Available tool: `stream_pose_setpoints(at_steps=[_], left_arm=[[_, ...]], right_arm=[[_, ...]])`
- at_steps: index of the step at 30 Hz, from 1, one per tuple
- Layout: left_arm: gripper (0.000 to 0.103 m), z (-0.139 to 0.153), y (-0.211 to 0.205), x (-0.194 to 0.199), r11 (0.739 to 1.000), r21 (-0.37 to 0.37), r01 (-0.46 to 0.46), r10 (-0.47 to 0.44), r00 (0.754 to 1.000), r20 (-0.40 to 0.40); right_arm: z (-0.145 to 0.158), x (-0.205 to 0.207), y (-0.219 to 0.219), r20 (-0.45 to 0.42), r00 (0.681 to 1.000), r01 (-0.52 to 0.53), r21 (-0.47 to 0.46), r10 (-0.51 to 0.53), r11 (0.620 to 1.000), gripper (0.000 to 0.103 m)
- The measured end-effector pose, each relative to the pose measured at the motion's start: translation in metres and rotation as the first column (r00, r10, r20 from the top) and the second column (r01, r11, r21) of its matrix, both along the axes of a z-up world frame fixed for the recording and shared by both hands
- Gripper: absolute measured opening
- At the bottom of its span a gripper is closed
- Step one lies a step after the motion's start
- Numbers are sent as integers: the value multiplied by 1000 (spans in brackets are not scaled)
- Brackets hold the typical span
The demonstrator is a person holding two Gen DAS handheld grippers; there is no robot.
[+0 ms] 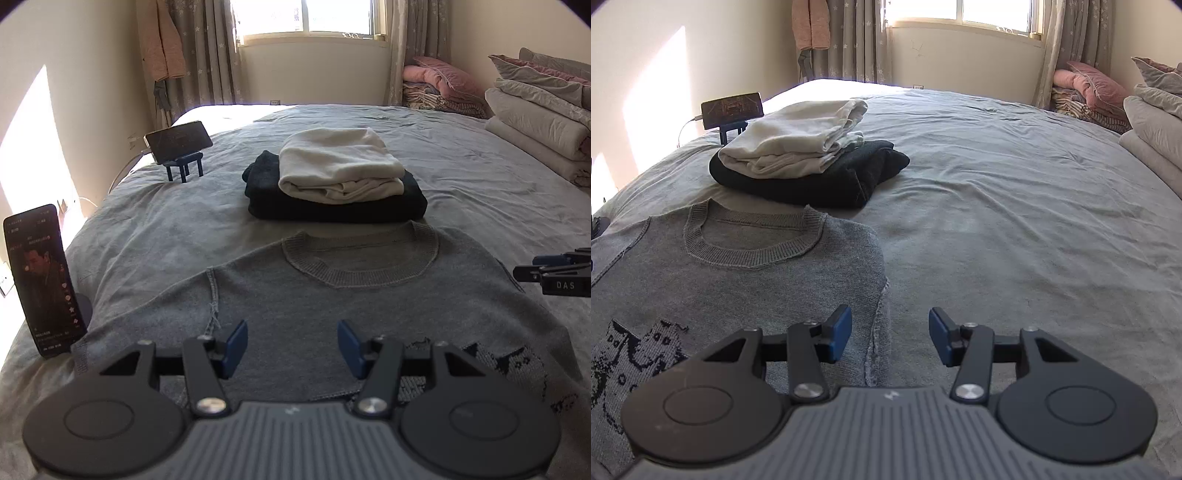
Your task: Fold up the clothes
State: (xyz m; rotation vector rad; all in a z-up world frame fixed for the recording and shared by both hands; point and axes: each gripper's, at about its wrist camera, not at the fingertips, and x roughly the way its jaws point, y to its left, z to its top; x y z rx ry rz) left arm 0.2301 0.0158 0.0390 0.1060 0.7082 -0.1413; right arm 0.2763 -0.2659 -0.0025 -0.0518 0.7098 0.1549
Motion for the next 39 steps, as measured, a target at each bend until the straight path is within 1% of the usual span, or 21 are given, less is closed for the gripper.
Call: stream_pose_setpoints(at_steps=[3,6,9,11,13,15,17,18,19,20,22,23,25,28,31,34,36,37,38,39], left_arm=[[55,-12,-34,11,999,-30,36,-36,999,-19],[55,-23,-59,21,997,-60,54,-57,998,-39],[55,-35,-83,32,993,-88,74,-79,996,-51],[50,-43,-95,38,991,-99,93,-99,994,-54],[49,-48,-104,43,988,-120,100,-107,993,-53],[49,-55,-105,48,982,-161,97,-106,993,-50],[49,-65,-105,53,972,-217,93,-105,994,-43],[49,-70,-105,54,966,-240,93,-104,994,-33],[49,-74,-104,53,961,-259,94,-102,995,-16],[48,-77,-103,52,958,-269,101,-105,994,1],[49,-81,-102,49,954,-274,124,-120,992,30],[49,-80,-99,49,948,-289,129,-125,992,31],[50,-77,-89,51,930,-344,129,-128,991,27],[49,-74,-72,55,894,-435,108,-114,993,13],[48,-74,-62,57,874,-478,89,-92,996,17],[47,-74,-63,57,871,-480,101,-100,995,26],[46,-75,-64,57,881,-462,101,-99,995,27],[41,-76,-65,57,887,-451,99,-97,995,27],[36,-76,-66,57,893,-440,98,-95,995,27],[33,-77,-67,57,898,-428,96,-94,995,27]], right_arm=[[-5,7,-1,-26,1000,-4,3,4,1000,50],[-9,10,-2,-50,999,-15,29,16,999,50],[-15,12,0,-76,995,-54,70,60,996,50],[-21,12,3,-91,991,-89,92,97,992,50],[-26,10,5,-73,991,-109,88,115,990,50],[-29,8,4,-48,992,-112,103,118,988,49],[-29,7,1,-26,993,-110,124,114,986,39],[-29,7,0,-19,994,-107,131,111,986,32],[-29,7,-1,-11,994,-105,138,107,985,23],[-26,6,-1,-2,994,-104,139,106,985,19],[-22,4,1,21,994,-109,139,107,984,15],[-19,2,5,37,993,-116,131,112,985,14],[-15,-3,13,70,988,-147,115,140,982,14],[-9,-12,28,114,972,-218,90,208,972,14],[-12,-16,45,101,954,-292,75,284,954,14],[-21,-16,56,63,937,-347,65,343,936,15],[-24,-17,61,44,925,-380,66,377,923,18],[-24,-18,62,37,919,-394,72,393,916,21],[-20,-20,60,33,917,-399,87,398,913,21],[-17,-21,58,29,915,-404,103,403,909,21]])
